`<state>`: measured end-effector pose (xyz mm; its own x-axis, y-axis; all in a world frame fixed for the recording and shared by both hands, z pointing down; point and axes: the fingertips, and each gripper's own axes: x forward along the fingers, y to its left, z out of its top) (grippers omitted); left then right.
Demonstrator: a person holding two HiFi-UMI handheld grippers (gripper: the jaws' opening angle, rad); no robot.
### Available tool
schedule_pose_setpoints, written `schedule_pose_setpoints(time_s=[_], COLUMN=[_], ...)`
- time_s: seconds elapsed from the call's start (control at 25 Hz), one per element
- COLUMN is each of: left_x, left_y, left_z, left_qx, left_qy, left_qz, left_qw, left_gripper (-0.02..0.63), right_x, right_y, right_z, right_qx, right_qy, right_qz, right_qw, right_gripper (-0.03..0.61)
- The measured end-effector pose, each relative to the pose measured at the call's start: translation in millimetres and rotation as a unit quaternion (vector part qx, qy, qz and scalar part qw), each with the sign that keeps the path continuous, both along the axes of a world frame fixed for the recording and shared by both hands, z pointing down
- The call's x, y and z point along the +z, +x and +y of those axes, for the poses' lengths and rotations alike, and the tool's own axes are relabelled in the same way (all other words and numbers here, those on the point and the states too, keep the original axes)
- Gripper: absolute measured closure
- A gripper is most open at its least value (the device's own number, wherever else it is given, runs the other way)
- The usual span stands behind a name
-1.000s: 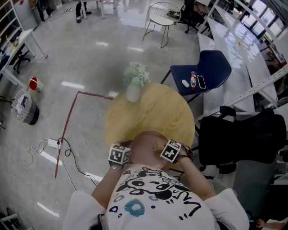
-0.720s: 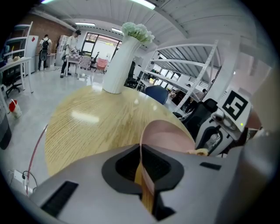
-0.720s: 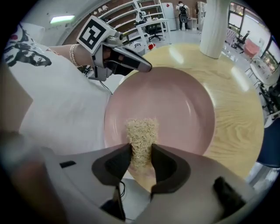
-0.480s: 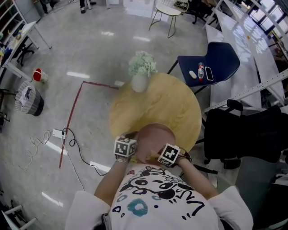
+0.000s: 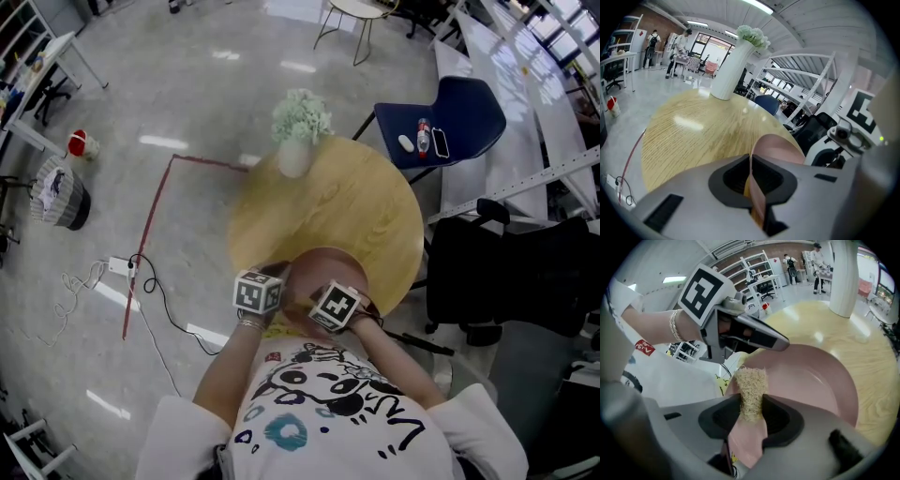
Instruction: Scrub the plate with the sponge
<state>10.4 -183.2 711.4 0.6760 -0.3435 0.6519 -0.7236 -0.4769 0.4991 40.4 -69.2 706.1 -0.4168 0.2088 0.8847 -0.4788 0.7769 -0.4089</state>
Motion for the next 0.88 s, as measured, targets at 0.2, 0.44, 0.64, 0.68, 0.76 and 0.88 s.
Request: schedule_pose_setpoints(time_s=[0.2, 0.44, 0.64, 0.68, 0.76, 0.88], left_x=[0, -1, -1, -1, -2, -2], left_y=[-5, -11, -13, -13, -12, -11], left_z=[3, 8, 10, 10, 10, 10], left_qx=[-0.007, -0.021, -0.016, -0.015, -0.016, -0.014], left_qy=[-0.008, -0.01, -0.009, -0.007, -0.003, 0.002], left_qz=[0.007, 0.007, 0.001, -0.001, -0.004, -0.004], left_qw=[0.9999, 0.9997, 0.9998, 0.9999, 0.9999, 0.9999], left_gripper=[0.586, 0.586, 0.585, 0.584, 0.584, 0.584], right_x=[0, -2, 1, 0, -8, -14], right_y=[3, 12, 9, 8, 13, 25], right_z=[-32, -67, -71, -71, -74, -70], right_qx=[0.021, 0.031, 0.019, 0.019, 0.028, 0.044], right_qy=[0.036, 0.076, 0.084, 0.087, 0.099, 0.1], right_qz=[0.021, 0.049, 0.051, 0.048, 0.049, 0.05], right_qw=[0.999, 0.995, 0.995, 0.995, 0.993, 0.993], right_gripper=[0.425, 0.425, 0.425, 0.425, 0.425, 0.425])
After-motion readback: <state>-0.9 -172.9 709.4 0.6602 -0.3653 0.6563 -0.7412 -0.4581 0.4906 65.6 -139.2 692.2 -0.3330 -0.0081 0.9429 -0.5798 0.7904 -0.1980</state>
